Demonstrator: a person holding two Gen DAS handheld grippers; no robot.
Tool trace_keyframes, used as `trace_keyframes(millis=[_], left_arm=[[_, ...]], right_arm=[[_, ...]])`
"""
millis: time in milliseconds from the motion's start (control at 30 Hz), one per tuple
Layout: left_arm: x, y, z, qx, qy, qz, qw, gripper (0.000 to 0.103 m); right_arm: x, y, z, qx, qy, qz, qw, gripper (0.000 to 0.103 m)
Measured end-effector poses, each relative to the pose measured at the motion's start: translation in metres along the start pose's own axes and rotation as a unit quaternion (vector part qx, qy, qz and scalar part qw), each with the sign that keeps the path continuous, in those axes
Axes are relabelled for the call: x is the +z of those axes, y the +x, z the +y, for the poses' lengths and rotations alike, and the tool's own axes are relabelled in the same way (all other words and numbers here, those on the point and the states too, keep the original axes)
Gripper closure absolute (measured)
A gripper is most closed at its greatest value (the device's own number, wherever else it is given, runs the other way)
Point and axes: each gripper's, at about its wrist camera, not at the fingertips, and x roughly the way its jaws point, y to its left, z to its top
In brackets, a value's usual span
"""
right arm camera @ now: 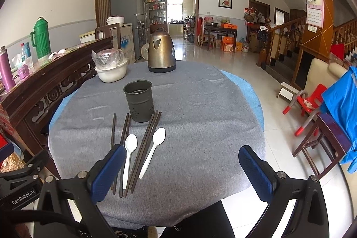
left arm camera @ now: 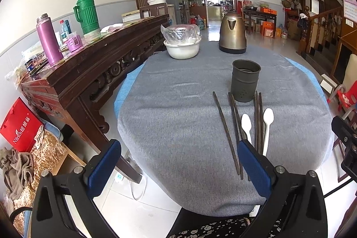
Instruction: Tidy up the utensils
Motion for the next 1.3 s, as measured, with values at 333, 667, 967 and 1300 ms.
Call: trace_keyframes(millis=[333, 667, 967, 1300], left_arm=[[0.001, 0.002, 0.000, 0.003, 0.006, 0.020, 0.9998, 0.000], [0.001, 0.004, 0.003, 0.005, 0.004, 0.023, 0.9997, 0.000], [-0.001, 0.008, 0.006, 0.005, -0.004, 0.026, 0.9996, 0.000], [-0.003, 0.012, 0.010, 0.005, -0.008, 0.032, 0.9994, 0.000]], right_arm=[[0.002, 0.000, 0.001, 0.001, -0.002, 0.002, 1.000, 0.001], [-0.003, 0.001, 0.012, -0.023, -0.032, -0.032, 0.999, 0.001], [-0.007, 0.006, 0.017, -0.023, -0.040, -0.010, 0.999, 0.000], [-0.012, 0.011, 0.025, -0.019, -0.060, 0.011, 0.998, 0.001]])
